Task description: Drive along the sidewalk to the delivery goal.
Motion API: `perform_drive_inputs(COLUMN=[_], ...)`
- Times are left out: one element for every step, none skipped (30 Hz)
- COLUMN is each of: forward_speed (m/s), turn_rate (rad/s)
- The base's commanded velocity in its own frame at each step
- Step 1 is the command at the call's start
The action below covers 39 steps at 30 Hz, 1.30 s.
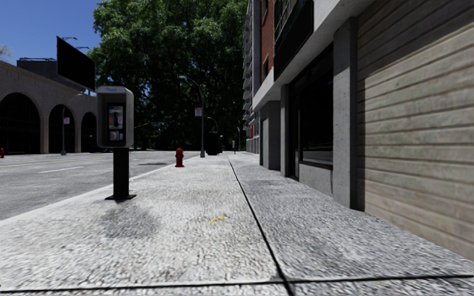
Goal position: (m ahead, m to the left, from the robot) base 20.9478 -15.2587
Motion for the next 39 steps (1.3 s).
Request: perform_drive_inputs(forward_speed=[2.0,2.0,2.0,2.0,2.0,2.0,2.0,2.0,2.0,2.0,2.0,2.0,2.0,2.0,2.0,2.0,2.0,2.0,2.0,2.0,2.0,2.0,2.0,2.0,2.0,2.0,2.0,2.0,2.0,2.0,2.0,2.0,2.0,2.0,2.0,2.0,2.0,2.0,2.0], turn_rate=[0.0,0.0,0.0,0.0,0.0,0.0,0.0,0.0,0.0,0.0,0.0,0.0,0.0,0.0,0.0,0.0,0.0,0.0,0.0,0.0,0.0,0.0,0.0,0.0,0.0,0.0,0.0,0.0,0.0,0.0,0.0,0.0,0.0,0.0,0.0,0.0,0.0,0.0,0.0])
